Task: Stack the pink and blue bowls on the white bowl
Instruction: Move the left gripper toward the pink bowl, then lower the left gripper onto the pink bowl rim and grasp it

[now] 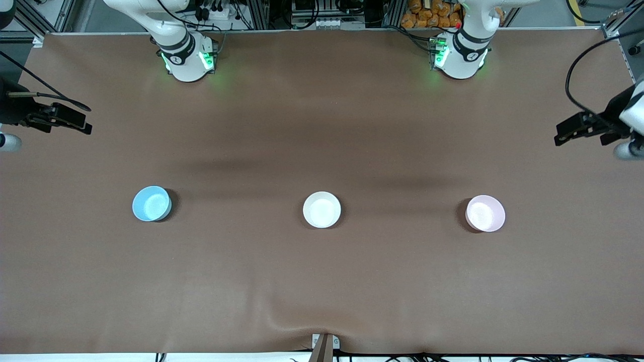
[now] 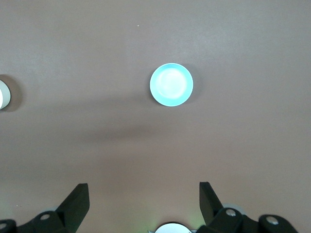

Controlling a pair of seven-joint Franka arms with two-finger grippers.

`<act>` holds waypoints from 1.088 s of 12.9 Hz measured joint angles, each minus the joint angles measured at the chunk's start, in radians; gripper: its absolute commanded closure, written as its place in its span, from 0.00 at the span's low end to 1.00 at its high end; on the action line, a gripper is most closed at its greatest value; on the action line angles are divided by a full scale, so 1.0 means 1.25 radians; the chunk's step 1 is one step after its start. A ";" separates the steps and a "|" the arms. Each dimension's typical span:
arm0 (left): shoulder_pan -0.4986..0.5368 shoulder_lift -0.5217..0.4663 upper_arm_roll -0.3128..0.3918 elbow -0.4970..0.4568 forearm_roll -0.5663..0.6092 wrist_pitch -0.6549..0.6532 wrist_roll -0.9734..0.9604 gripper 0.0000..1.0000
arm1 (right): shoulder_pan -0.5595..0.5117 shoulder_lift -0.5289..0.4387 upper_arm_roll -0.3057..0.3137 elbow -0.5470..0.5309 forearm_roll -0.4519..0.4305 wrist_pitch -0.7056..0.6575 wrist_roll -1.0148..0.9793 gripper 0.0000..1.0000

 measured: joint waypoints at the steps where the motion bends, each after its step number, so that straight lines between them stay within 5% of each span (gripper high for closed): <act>1: 0.000 0.020 0.000 -0.001 0.008 0.007 0.000 0.00 | 0.000 0.001 0.000 0.000 0.000 0.001 0.000 0.00; 14: 0.044 0.160 0.003 -0.286 0.017 0.475 0.020 0.00 | 0.000 0.004 0.000 -0.001 0.000 0.003 0.000 0.00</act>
